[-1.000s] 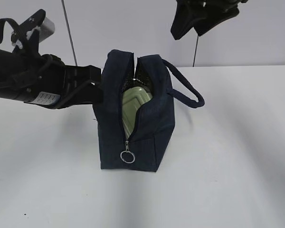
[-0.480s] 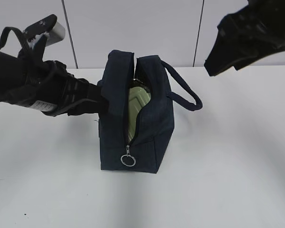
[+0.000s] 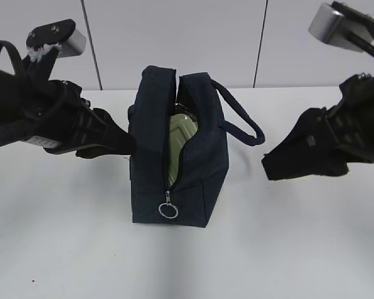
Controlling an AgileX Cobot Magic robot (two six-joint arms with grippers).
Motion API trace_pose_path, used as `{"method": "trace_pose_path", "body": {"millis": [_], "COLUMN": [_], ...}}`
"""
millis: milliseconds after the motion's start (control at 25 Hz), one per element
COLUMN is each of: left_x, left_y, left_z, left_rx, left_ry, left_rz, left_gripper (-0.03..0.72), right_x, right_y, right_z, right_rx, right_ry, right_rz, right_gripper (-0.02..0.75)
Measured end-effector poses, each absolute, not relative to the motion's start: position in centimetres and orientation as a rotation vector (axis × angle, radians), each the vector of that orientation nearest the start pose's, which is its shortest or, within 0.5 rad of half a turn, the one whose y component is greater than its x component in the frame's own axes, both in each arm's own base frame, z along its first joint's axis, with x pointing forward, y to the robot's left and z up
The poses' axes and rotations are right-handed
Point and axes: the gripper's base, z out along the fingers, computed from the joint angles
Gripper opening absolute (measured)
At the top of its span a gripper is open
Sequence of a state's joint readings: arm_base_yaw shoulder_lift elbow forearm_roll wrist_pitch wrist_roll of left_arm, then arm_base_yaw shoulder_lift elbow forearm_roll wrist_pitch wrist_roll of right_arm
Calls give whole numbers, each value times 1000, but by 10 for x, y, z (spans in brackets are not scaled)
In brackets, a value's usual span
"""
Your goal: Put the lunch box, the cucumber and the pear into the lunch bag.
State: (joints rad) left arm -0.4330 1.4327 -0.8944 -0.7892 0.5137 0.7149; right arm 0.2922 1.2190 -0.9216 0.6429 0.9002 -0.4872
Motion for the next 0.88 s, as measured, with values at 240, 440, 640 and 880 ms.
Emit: {"method": "trace_pose_path", "body": {"millis": [240, 440, 640, 880], "left_x": [250, 249, 251, 255], "left_y": [-151, -150, -150, -150], "left_z": [254, 253, 253, 251], "left_rx": [732, 753, 759, 740], "left_ry": [2343, 2347, 2328, 2314], "left_rz": [-615, -604, -583, -556], "left_gripper": [232, 236, 236, 236], "right_x": [195, 185, 179, 179], "right_y": [115, 118, 117, 116], "right_z": [275, 251, 238, 237], "right_rx": [-642, -661, -694, -695], "right_ry": [2313, 2166, 2039, 2013], "right_rz": [891, 992, 966, 952], "right_gripper": [475, 475, 475, 475]}}
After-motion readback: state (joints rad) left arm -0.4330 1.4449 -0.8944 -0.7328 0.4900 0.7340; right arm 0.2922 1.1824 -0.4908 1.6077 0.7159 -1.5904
